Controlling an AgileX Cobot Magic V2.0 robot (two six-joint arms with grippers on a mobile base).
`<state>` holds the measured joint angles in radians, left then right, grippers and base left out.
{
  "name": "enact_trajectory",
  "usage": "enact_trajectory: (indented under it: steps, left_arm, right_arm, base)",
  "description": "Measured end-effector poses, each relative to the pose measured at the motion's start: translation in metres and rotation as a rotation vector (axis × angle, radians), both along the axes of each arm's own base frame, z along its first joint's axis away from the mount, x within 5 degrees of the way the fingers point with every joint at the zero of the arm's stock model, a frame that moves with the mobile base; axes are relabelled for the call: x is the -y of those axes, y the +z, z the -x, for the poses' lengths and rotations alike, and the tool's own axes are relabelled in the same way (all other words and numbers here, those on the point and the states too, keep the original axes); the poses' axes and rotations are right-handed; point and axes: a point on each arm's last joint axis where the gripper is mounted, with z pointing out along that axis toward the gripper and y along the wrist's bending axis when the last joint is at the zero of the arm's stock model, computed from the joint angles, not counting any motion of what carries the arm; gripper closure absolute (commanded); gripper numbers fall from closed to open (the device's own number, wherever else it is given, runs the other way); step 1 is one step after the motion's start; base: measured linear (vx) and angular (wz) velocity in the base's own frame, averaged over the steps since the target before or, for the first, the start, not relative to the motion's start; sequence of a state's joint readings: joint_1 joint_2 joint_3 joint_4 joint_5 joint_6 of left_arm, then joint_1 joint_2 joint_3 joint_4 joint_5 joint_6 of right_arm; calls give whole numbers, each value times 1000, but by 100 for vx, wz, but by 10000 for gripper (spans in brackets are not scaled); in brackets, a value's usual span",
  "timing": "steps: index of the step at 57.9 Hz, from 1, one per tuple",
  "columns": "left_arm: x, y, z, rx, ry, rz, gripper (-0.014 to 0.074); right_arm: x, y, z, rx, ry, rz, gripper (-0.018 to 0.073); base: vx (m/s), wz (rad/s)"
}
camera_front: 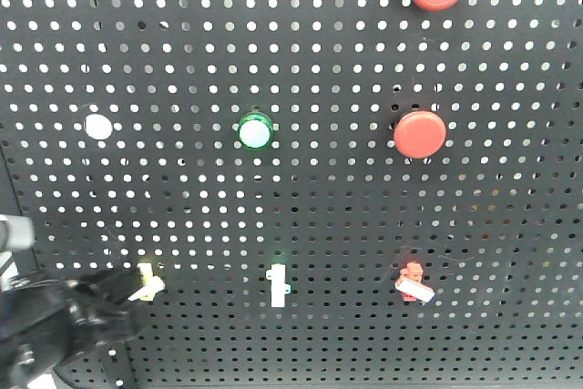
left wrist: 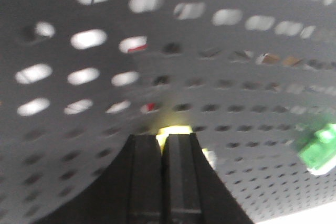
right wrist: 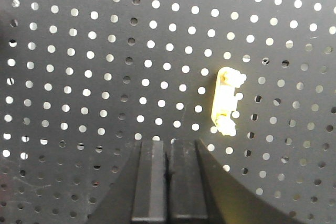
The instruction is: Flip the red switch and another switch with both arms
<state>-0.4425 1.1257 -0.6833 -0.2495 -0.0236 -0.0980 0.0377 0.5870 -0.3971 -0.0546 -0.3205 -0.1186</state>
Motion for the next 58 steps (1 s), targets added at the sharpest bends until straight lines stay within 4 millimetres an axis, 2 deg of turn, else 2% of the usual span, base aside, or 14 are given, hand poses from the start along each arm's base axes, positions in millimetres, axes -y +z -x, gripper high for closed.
enact_trajectory:
  steps: [9, 25, 33, 43, 50, 58]
  left_arm:
    - [1, -9, 3, -91, -22, -33, 594]
    - [0, -8, 7, -106, -29, -37, 594]
    - [-6, 8, 19, -28, -49, -56, 594]
    - [-17, 35, 43, 146, -90, -139, 594]
    - [-24, 49, 58, 243, -99, -168, 594]
    - [-30, 58, 69, 301, -98, -168, 594]
  right_arm:
    - [0, 0, 0, 1, 0, 0, 566]
    - [0, 0, 0, 1, 0, 0, 566]
    - [0, 0, 0, 1, 1, -5, 566]
    - [-2, -3, -1, -40, 30, -66, 566]
    - [-13, -8, -2, -91, 122, -50, 566]
    - [-36, -17, -8, -161, 286, -4, 566]
  base:
    - [0, 0]
    - [0, 0]
    - [0, 0]
    - [0, 0]
    - [0, 0]
    - [0, 0]
